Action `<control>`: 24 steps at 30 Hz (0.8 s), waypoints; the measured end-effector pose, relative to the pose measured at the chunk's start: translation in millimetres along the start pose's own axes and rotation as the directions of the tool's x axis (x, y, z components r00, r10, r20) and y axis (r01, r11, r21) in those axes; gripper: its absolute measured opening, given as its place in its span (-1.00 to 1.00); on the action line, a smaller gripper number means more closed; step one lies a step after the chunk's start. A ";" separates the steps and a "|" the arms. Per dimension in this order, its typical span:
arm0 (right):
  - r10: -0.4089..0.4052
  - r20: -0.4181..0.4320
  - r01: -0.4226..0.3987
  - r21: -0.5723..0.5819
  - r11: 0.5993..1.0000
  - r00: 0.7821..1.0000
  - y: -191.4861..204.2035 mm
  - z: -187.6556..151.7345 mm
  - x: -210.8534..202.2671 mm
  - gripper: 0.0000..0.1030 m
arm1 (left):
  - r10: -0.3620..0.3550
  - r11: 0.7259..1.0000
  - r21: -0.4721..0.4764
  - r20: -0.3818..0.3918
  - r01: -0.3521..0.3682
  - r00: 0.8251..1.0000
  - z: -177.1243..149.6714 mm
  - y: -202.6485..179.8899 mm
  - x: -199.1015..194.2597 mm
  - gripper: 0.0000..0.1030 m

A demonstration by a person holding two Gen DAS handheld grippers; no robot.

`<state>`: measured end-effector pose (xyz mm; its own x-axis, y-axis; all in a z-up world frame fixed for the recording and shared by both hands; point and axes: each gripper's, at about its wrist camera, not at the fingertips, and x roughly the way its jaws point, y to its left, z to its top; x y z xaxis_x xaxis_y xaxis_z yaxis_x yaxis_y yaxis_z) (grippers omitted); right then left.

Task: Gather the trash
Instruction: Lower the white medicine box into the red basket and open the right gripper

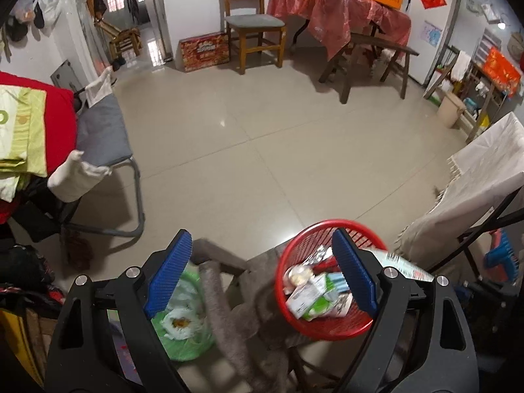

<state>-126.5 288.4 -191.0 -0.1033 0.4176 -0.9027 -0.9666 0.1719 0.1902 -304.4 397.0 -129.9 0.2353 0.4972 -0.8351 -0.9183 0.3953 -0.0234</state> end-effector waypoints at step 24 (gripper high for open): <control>-0.127 0.028 0.127 0.018 0.992 0.991 -14.7 -3.7 -5.4 0.13 | -0.039 0.997 0.063 -0.120 0.047 0.992 -43.5 -15.5 -3.8 0.65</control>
<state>-112.6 280.3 -190.3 0.0274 0.4173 -0.9084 -0.9675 0.2394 0.0808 -304.9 355.4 -150.2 0.2313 0.3848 -0.8935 -0.8844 0.4658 -0.0283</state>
